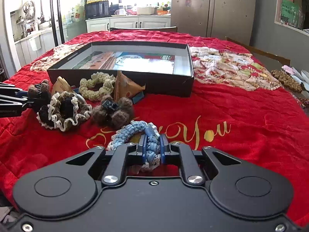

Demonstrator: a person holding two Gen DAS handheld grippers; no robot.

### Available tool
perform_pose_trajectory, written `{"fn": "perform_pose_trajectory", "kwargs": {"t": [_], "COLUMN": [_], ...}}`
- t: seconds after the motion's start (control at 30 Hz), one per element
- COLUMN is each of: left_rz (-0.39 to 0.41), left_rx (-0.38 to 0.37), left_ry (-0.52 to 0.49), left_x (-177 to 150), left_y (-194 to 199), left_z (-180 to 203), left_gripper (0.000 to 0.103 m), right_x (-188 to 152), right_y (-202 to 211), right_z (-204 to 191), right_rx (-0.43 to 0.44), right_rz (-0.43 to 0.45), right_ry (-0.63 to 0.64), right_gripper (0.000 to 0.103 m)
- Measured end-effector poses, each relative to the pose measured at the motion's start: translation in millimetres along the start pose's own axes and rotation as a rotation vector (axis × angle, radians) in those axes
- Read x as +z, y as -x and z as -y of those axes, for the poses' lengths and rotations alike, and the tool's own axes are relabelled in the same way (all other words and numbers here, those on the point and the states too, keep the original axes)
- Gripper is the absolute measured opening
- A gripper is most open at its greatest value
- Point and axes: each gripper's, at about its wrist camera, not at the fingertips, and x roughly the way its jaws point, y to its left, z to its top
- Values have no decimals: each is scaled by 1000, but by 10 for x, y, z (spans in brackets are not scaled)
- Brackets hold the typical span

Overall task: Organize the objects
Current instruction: 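Carry both scrunchies over the black box with both grippers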

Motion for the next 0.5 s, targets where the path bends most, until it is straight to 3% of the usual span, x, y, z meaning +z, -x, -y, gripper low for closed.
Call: {"fn": "perform_pose_trajectory", "kwargs": {"t": [0.27, 0.5], "left_rz": [54, 105], "left_rx": [-3, 24], "left_ry": [-3, 10], "left_x": [288, 692], "left_y": [173, 27], "left_z": [-42, -106], "left_gripper": [28, 28], "right_x": [399, 929], "right_y": [196, -14], "right_z": [1, 15], "right_rx": [-13, -44], "right_rz": [121, 210], "right_ry": [55, 81], "right_gripper": [13, 13]}}
